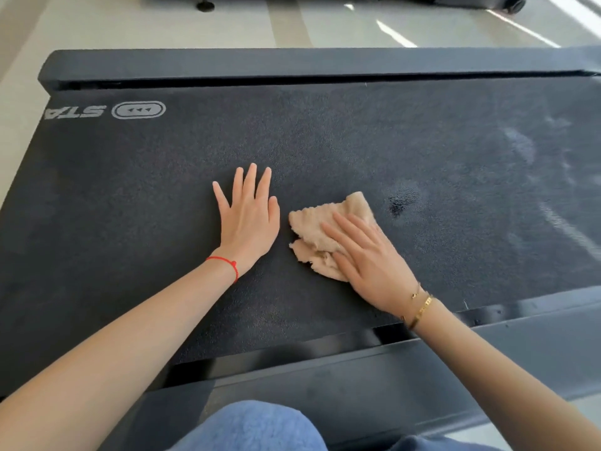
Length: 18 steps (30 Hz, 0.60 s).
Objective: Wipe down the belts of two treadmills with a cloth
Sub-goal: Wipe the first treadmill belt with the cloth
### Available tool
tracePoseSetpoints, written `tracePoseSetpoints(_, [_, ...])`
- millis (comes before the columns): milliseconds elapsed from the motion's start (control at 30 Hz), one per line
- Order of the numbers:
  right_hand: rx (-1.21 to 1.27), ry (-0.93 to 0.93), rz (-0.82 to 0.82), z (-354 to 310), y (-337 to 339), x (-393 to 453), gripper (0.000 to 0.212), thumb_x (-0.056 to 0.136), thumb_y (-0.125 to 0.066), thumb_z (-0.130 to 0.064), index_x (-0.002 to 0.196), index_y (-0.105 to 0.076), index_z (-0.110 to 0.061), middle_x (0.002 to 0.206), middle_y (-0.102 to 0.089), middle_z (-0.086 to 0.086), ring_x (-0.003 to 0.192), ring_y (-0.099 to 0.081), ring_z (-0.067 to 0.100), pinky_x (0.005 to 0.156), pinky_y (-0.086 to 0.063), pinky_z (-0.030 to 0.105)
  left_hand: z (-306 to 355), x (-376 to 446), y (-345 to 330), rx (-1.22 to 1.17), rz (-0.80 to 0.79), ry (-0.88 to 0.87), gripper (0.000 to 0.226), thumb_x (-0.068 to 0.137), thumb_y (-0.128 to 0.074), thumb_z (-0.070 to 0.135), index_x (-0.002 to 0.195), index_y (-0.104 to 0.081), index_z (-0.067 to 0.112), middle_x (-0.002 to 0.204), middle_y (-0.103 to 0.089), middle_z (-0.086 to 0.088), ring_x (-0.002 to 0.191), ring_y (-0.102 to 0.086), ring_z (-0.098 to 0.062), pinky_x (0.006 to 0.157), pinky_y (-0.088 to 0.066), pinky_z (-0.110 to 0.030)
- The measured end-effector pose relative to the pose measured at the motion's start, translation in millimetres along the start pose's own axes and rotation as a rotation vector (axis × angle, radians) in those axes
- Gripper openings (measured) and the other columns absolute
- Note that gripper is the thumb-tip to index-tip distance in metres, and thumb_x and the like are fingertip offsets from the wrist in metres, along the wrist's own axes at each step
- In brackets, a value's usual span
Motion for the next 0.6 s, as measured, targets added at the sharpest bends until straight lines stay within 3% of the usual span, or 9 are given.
tracePoseSetpoints(233, [-0.073, -0.34, 0.035, 112.4, 16.2, 67.5, 0.069, 0.094, -0.01, -0.057, 0.151, -0.032, -0.026, 0.158, -0.029, 0.005, 0.147, -0.021, 0.027, 0.121, -0.013, 0.045, 14.4, 19.9, -8.8, 0.032, -0.021, 0.02, 0.056, 0.105, -0.027, 0.033, 0.159, -0.014, 0.02, 0.166, -0.01, -0.006, 0.154, -0.002, -0.025, 0.119, 0.002, -0.063])
tracePoseSetpoints(300, [-0.064, -0.255, 0.017, 99.1, 16.2, 89.6, 0.068, 0.094, -0.01, -0.052, 0.147, -0.04, -0.022, 0.15, -0.04, 0.007, 0.14, -0.032, 0.03, 0.117, -0.021, 0.048, 13.2, 23.5, -11.0, 0.044, -0.007, 0.049, 0.057, 0.105, -0.027, 0.033, 0.159, -0.014, 0.02, 0.166, -0.011, -0.006, 0.154, -0.003, -0.025, 0.119, 0.001, -0.063])
tracePoseSetpoints(367, [-0.02, -0.04, 0.006, 69.9, 9.1, 94.7, 0.06, 0.096, -0.018, -0.043, 0.139, -0.048, -0.015, 0.14, -0.049, 0.009, 0.133, -0.04, 0.031, 0.113, -0.026, 0.05, 9.1, 26.3, -12.9, 0.057, 0.008, 0.081, 0.057, 0.105, -0.028, 0.034, 0.159, -0.015, 0.021, 0.166, -0.011, -0.006, 0.154, -0.003, -0.025, 0.119, 0.001, -0.063])
tracePoseSetpoints(467, [0.023, 0.162, -0.066, 51.0, -3.3, 76.5, 0.054, 0.101, -0.024, -0.043, 0.15, -0.035, -0.022, 0.157, -0.032, 0.002, 0.146, -0.023, 0.021, 0.122, -0.011, 0.041, 4.3, 27.3, -16.4, 0.06, 0.019, 0.098, 0.057, 0.104, -0.027, 0.035, 0.159, -0.016, 0.021, 0.166, -0.013, -0.005, 0.154, -0.005, -0.025, 0.119, 0.0, -0.063])
tracePoseSetpoints(600, [0.007, 0.231, -0.034, 91.4, 4.5, 94.1, 0.053, 0.102, -0.028, -0.043, 0.149, -0.037, -0.02, 0.156, -0.034, 0.005, 0.146, -0.025, 0.024, 0.121, -0.014, 0.042, 4.9, 25.4, -19.3, 0.086, 0.037, 0.119, 0.058, 0.103, -0.023, 0.038, 0.159, -0.014, 0.024, 0.166, -0.013, -0.003, 0.154, -0.005, -0.023, 0.121, -0.003, -0.058])
Point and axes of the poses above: each hand's wrist, its own x-axis towards the middle knuckle, its own y-axis out of the back of the hand, z = x × y, the point moved 5 cm from there along x, towards the middle knuckle
